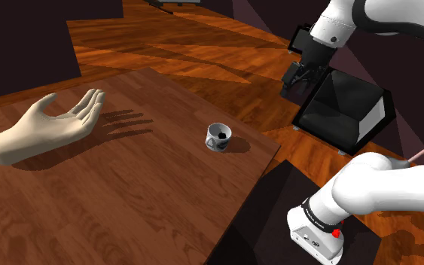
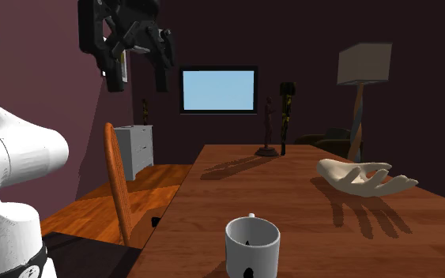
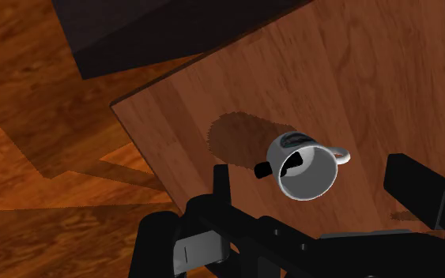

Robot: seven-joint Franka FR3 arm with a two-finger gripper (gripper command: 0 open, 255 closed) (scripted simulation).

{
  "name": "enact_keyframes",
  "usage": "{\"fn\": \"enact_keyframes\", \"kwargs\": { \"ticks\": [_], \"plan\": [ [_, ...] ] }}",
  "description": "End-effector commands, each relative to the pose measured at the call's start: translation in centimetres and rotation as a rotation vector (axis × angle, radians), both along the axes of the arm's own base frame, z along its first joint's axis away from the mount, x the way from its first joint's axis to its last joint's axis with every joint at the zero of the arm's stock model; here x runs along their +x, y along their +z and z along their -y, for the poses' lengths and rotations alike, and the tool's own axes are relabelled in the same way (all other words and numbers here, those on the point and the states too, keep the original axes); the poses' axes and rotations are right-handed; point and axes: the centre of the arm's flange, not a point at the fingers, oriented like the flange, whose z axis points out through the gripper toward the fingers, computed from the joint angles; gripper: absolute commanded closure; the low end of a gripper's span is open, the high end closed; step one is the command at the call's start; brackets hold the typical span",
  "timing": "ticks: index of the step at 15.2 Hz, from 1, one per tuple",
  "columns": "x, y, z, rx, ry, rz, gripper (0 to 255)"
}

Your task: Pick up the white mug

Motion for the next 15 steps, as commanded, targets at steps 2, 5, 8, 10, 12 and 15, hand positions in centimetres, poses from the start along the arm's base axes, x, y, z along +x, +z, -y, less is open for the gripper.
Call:
{"fn": "enact_keyframes", "kwargs": {
  "ticks": [2,5,8,10,12,15],
  "plan": [
    [0.7,-1.1,-0.2,-0.002,0.002,0.002,0],
    [2.8,-4.3,-1.0,-0.008,0.007,0.009,0],
    [4.9,-7.6,-1.7,-0.014,0.011,0.016,0],
    [6.3,-9.7,-2.1,-0.019,0.015,0.021,0],
    [7.7,-11.8,-2.6,-0.023,0.018,0.026,0],
    [9.9,-15.1,-3.3,-0.029,0.023,0.033,0]
  ]
}}
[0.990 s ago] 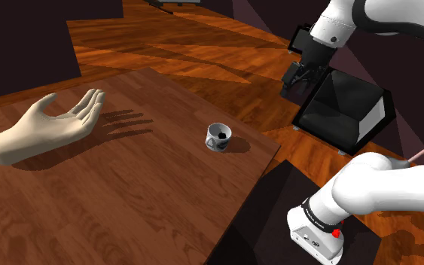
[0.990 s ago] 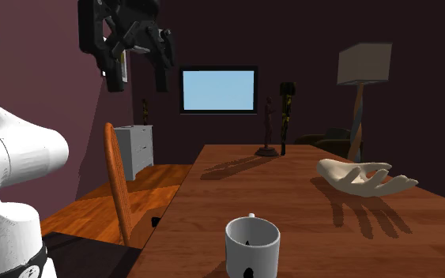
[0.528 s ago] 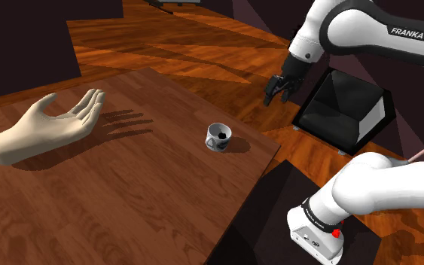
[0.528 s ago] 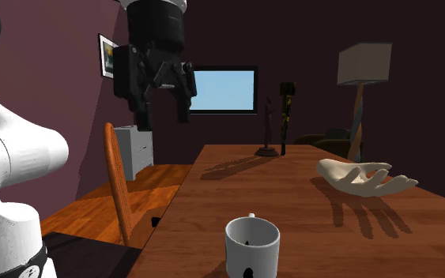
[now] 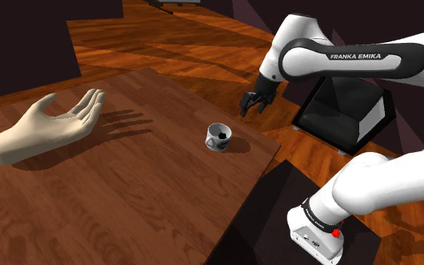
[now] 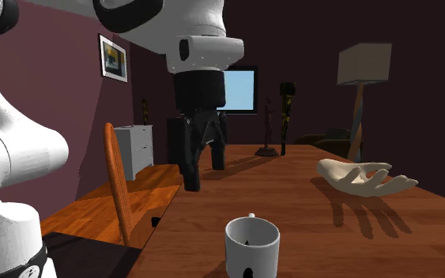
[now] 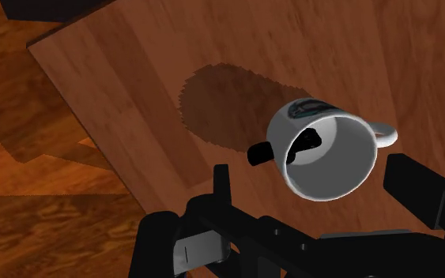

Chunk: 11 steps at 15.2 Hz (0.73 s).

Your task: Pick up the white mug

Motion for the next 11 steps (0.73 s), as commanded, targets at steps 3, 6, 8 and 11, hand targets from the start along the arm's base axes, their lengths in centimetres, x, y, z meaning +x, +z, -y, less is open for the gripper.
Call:
{"fn": "enact_keyframes", "kwargs": {
  "ticks": [3,6,8,11],
  "plan": [
    [3.0,-4.6,-1.1,-0.008,0.007,0.012,0],
    [5.2,-7.7,-1.7,-0.014,0.012,0.019,0],
    [5.9,-9.2,-1.9,-0.016,0.013,0.021,0],
    [5.9,-10.8,-1.9,-0.016,0.013,0.021,0]
  ]
}}
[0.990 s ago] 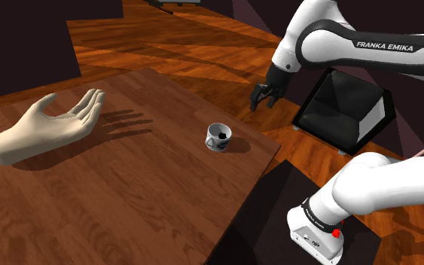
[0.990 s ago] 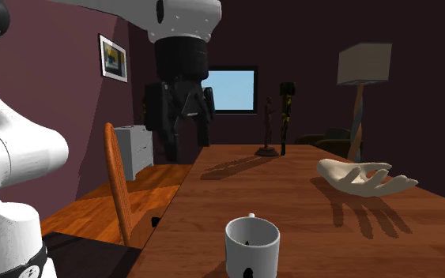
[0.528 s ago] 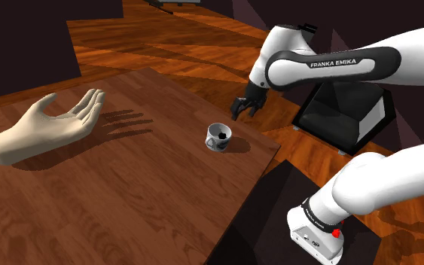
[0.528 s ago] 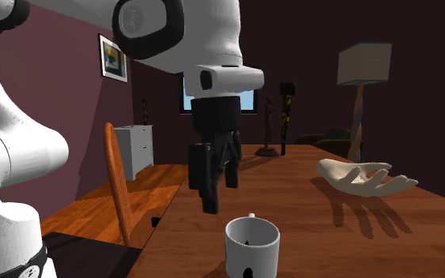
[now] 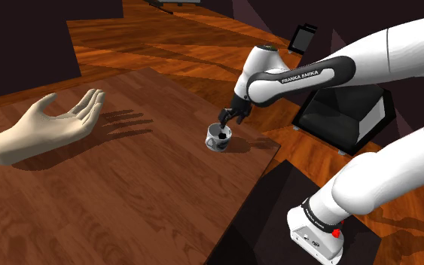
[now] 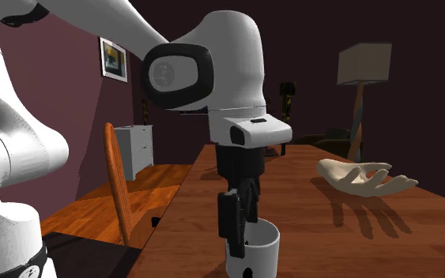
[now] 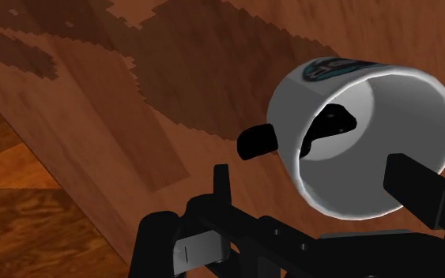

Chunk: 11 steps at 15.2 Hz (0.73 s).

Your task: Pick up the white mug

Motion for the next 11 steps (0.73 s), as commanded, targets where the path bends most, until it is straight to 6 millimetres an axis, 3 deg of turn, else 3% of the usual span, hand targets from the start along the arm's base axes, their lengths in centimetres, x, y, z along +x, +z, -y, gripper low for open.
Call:
{"fn": "enact_keyframes", "kwargs": {
  "ticks": [1,5,6,11],
  "plan": [
    [0.0,-1.1,0.0,0.0,0.0,0.001,0],
    [0.0,-2.5,0.0,0.0,0.0,0.001,0],
    [0.1,-2.4,0.0,0.0,0.0,0.001,255],
    [0.1,-2.4,0.0,0.0,0.0,0.001,255]
  ]
}}
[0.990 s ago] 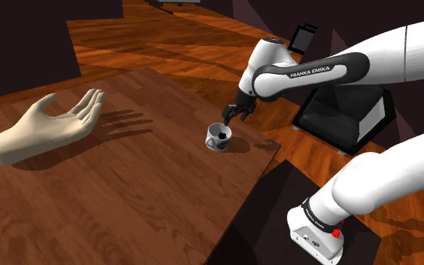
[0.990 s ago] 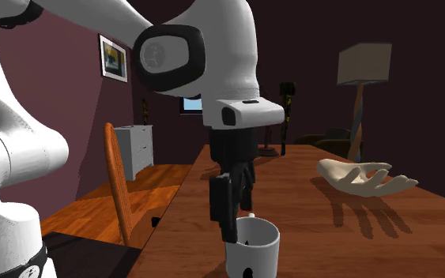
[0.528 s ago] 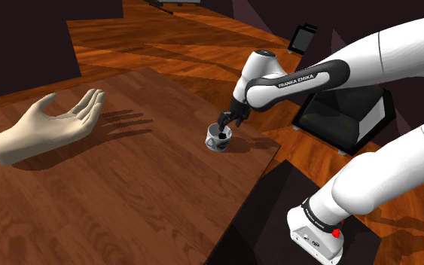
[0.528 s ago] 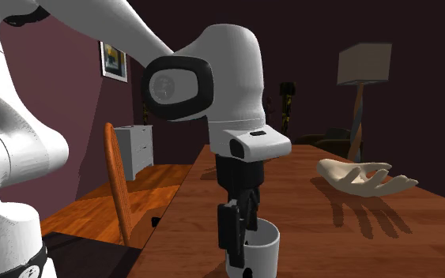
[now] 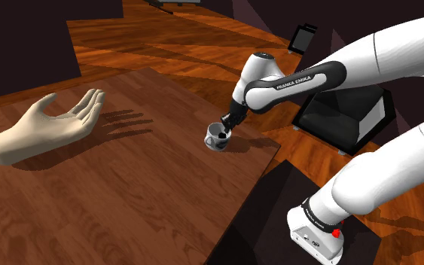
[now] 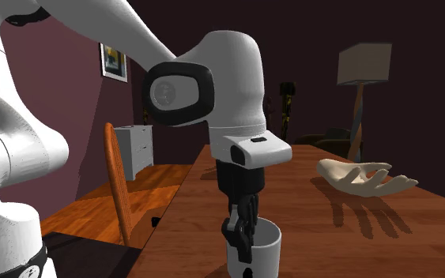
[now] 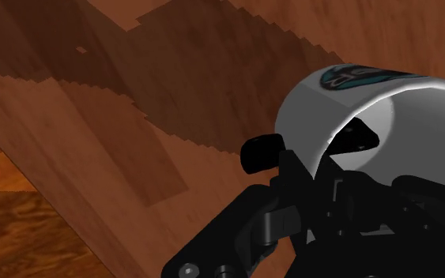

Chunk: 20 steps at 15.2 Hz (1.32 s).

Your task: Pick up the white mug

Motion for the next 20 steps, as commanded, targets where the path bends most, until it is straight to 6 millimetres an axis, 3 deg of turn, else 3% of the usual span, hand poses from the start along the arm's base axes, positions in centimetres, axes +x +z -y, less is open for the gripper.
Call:
{"fn": "enact_keyframes", "kwargs": {
  "ticks": [1,4,20],
  "plan": [
    [0.0,0.0,0.0,0.0,0.0,0.0,255],
    [0.0,-0.1,0.0,0.0,0.0,0.0,255],
    [0.0,7.9,0.0,0.0,0.0,0.0,255]
  ]
}}
